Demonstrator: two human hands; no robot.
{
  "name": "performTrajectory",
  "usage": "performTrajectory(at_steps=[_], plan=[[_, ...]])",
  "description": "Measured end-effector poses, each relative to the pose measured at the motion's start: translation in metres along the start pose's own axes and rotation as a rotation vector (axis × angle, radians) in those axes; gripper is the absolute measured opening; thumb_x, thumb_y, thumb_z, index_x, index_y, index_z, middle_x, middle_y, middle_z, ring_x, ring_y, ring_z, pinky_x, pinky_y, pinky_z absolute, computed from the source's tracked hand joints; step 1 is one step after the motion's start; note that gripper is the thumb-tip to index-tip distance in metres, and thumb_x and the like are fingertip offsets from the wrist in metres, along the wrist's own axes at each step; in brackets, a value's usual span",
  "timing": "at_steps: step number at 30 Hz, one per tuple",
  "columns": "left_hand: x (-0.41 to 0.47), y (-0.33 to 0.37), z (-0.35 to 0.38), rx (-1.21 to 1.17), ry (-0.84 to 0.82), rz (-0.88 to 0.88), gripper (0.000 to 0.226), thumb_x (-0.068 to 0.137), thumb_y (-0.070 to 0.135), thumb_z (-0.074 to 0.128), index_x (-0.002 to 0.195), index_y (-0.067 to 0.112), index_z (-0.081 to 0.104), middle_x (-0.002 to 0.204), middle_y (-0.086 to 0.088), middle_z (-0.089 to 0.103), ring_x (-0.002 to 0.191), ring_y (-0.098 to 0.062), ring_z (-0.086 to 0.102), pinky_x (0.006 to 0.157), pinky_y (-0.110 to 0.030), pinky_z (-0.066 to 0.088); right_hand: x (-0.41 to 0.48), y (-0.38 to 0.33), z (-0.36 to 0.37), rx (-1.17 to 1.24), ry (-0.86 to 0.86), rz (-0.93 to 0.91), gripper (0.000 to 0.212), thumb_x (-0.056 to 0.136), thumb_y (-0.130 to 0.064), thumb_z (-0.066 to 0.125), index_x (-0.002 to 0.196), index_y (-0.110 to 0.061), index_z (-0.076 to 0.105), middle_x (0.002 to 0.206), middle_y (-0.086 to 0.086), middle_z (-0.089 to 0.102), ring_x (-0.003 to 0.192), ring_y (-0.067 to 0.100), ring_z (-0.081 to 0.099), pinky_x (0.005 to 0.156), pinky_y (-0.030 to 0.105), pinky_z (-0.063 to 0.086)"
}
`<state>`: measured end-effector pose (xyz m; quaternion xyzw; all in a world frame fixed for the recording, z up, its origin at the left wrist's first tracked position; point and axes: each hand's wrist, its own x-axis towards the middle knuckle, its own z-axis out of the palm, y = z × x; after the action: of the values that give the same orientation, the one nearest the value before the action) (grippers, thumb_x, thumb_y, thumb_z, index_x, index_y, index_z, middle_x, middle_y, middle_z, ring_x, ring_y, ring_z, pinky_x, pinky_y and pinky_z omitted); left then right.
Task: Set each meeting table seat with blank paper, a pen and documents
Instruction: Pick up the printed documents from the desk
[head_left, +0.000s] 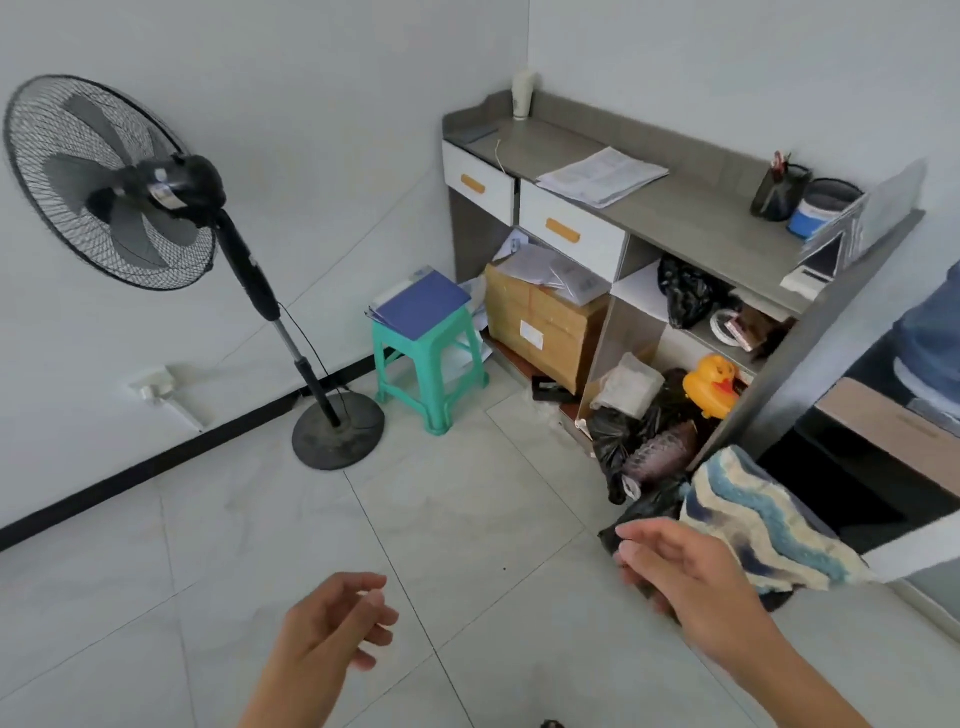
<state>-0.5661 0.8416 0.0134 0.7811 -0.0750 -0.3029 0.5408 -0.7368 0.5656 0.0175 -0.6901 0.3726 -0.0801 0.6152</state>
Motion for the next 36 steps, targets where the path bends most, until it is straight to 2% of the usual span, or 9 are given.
performTrajectory(at_steps=[4, 7, 10, 17, 23, 27, 30, 35, 36], plan=[[0.069, 0.018, 0.003, -0.029, -0.01, -0.06, 0.013, 0.092, 0.0, 0.055, 0.095, 0.003, 0.068, 0.077, -0.018, 0.074, 0.066, -0.028, 0.068, 0.056, -0.036, 0.05, 0.081, -0.036, 0.008, -0.009, -0.033, -0.011, 0.01, 0.091, -0.016, 0.064, 0.098, -0.019, 0.07, 0.087, 0.003, 0.075, 0.077, 0.015, 0.071, 0.058, 0.023, 0.049], [0.135, 0.033, -0.002, -0.019, -0.013, -0.096, 0.012, 0.092, 0.002, 0.056, 0.093, 0.005, 0.068, 0.076, -0.015, 0.074, 0.068, -0.027, 0.068, 0.056, -0.035, 0.05, 0.142, -0.049, 0.019, -0.007, -0.013, 0.02, 0.01, 0.091, -0.012, 0.064, 0.098, -0.016, 0.07, 0.085, 0.008, 0.074, 0.07, 0.01, 0.069, 0.055, 0.023, 0.048], [0.212, 0.059, -0.011, 0.006, -0.038, -0.074, 0.012, 0.092, 0.002, 0.057, 0.094, 0.005, 0.068, 0.076, -0.015, 0.074, 0.066, -0.026, 0.067, 0.056, -0.036, 0.051, 0.201, -0.063, 0.028, -0.003, 0.039, 0.039, 0.01, 0.091, -0.008, 0.064, 0.097, -0.013, 0.07, 0.083, 0.012, 0.073, 0.065, 0.007, 0.067, 0.053, 0.023, 0.046], [0.369, 0.16, -0.016, 0.072, -0.155, 0.049, 0.012, 0.092, 0.001, 0.057, 0.094, 0.005, 0.067, 0.073, -0.014, 0.074, 0.061, -0.02, 0.065, 0.054, -0.033, 0.051, 0.303, -0.127, 0.023, 0.048, 0.227, 0.029, 0.012, 0.09, -0.007, 0.064, 0.094, -0.017, 0.071, 0.08, 0.007, 0.075, 0.07, 0.016, 0.07, 0.049, 0.022, 0.05], [0.472, 0.215, 0.021, 0.089, -0.277, 0.042, 0.007, 0.091, 0.004, 0.061, 0.095, 0.004, 0.066, 0.073, -0.014, 0.073, 0.062, -0.02, 0.065, 0.053, -0.03, 0.05, 0.369, -0.131, 0.007, 0.121, 0.307, 0.129, 0.012, 0.091, -0.007, 0.064, 0.094, -0.016, 0.071, 0.081, 0.006, 0.076, 0.073, 0.02, 0.071, 0.048, 0.022, 0.049], [0.534, 0.237, 0.06, 0.155, -0.347, -0.002, 0.008, 0.091, 0.004, 0.06, 0.095, 0.004, 0.067, 0.074, -0.014, 0.073, 0.063, -0.022, 0.065, 0.055, -0.032, 0.05, 0.432, -0.128, -0.021, 0.172, 0.363, 0.184, 0.012, 0.09, -0.004, 0.064, 0.093, -0.013, 0.071, 0.081, 0.008, 0.076, 0.067, 0.014, 0.07, 0.048, 0.024, 0.047], [0.58, 0.263, 0.087, 0.176, -0.342, 0.004, 0.011, 0.091, 0.0, 0.057, 0.094, 0.004, 0.067, 0.076, -0.016, 0.074, 0.063, -0.022, 0.066, 0.056, -0.035, 0.05, 0.491, -0.137, -0.051, 0.2, 0.385, 0.179, 0.01, 0.09, -0.006, 0.065, 0.094, -0.013, 0.071, 0.084, 0.011, 0.076, 0.073, 0.02, 0.07, 0.05, 0.024, 0.048], [0.652, 0.328, 0.121, 0.185, -0.336, 0.023, 0.011, 0.091, -0.001, 0.058, 0.095, 0.002, 0.067, 0.075, -0.018, 0.074, 0.065, -0.025, 0.067, 0.056, -0.035, 0.049, 0.587, -0.183, -0.092, 0.235, 0.384, 0.112, 0.007, 0.081, -0.021, 0.072, 0.088, -0.02, 0.074, 0.075, 0.008, 0.074, 0.064, 0.01, 0.068, 0.05, 0.024, 0.046], [0.666, 0.338, 0.129, 0.194, -0.335, 0.037, 0.011, 0.091, 0.0, 0.057, 0.095, 0.003, 0.067, 0.076, -0.017, 0.074, 0.066, -0.024, 0.067, 0.057, -0.034, 0.05, 0.604, -0.191, -0.101, 0.226, 0.38, 0.092, 0.007, 0.083, -0.018, 0.071, 0.09, -0.018, 0.074, 0.073, 0.007, 0.074, 0.063, 0.009, 0.068, 0.051, 0.024, 0.046]])
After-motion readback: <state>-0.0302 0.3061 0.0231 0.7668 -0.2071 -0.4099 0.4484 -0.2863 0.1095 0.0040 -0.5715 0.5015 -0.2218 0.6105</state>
